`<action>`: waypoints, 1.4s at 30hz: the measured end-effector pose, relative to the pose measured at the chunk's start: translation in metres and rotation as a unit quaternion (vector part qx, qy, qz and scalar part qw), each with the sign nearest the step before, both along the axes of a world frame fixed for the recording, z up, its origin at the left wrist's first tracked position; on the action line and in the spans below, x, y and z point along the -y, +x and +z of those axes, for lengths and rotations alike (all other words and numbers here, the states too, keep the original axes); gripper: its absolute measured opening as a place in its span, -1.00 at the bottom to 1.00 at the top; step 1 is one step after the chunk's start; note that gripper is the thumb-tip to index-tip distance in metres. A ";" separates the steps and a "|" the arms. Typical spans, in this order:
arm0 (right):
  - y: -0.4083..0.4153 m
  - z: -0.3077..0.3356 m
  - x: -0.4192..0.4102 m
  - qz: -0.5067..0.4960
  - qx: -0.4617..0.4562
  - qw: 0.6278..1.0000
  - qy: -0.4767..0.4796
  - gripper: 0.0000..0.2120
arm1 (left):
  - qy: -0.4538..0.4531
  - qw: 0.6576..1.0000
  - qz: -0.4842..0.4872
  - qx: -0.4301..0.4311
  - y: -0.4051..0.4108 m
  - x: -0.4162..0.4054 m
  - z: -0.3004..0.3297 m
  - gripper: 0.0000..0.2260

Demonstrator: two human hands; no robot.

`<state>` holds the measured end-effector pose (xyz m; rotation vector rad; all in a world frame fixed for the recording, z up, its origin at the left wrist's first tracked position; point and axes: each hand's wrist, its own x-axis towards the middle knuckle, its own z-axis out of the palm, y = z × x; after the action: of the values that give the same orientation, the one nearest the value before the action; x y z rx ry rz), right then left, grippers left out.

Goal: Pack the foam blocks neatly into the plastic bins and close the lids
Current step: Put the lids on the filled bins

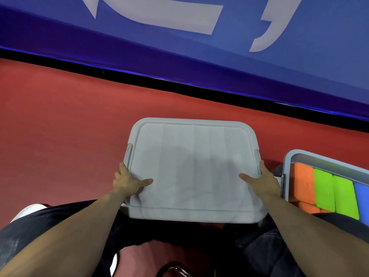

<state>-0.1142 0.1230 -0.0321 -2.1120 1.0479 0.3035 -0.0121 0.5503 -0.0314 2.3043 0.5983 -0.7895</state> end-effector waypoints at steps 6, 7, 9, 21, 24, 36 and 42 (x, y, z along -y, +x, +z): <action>0.001 -0.003 -0.002 -0.018 0.016 0.999 0.038 0.04 | -0.007 1.000 0.014 -0.001 0.002 -0.002 0.001 0.27; 0.001 -0.005 -0.002 -0.025 0.016 0.998 0.050 0.06 | -0.011 1.000 0.018 -0.003 0.001 -0.002 0.004 0.28; -0.003 -0.010 -0.004 -0.051 0.007 0.997 0.065 0.13 | -0.013 0.999 0.041 -0.009 -0.001 -0.001 0.005 0.27; -0.017 -0.004 -0.017 -0.170 -0.112 0.972 0.118 0.21 | -0.036 0.970 0.159 -0.183 -0.013 -0.002 -0.014 0.22; -0.015 -0.006 -0.017 -0.145 -0.110 0.980 0.078 0.20 | -0.001 0.973 0.192 -0.125 -0.012 0.017 0.012 0.04; 0.036 0.000 0.009 -0.163 0.038 0.986 0.004 0.12 | -0.103 0.976 0.187 0.054 0.083 0.094 0.014 -0.25; 0.087 -0.001 0.043 -0.096 0.030 0.995 -0.022 0.22 | -0.239 0.963 0.090 0.083 0.143 0.118 0.010 -0.28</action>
<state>-0.0273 0.0798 -0.0332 -2.0275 1.2201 0.1239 0.1311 0.4325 -0.0215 1.8216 0.4722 -0.5710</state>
